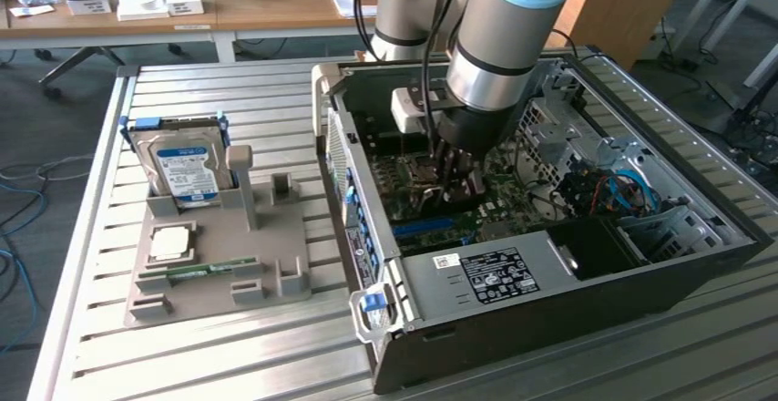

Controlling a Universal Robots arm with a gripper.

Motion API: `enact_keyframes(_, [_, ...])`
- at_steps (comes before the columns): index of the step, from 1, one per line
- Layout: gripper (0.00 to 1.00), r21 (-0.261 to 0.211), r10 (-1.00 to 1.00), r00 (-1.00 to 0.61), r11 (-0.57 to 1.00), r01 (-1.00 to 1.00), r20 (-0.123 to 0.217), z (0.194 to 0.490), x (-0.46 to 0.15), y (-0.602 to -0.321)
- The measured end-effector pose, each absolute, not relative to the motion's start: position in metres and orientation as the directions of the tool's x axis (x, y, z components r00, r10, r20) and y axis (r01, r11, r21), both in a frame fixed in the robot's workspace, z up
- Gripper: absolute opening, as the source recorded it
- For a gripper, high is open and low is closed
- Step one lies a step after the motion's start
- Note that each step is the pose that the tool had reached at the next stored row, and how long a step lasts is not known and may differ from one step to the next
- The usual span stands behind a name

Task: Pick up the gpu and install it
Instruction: 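Insert the gpu into the slot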

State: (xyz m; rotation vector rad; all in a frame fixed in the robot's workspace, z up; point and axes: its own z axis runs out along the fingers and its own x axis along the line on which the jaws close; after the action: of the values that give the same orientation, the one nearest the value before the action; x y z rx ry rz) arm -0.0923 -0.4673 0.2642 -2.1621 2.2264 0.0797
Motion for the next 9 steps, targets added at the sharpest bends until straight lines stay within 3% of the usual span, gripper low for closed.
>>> enact_keyframes(9, [0.27,0.011,-0.998,-0.030,0.029,-1.000,-0.062,0.2618,-0.0923,-0.4674])
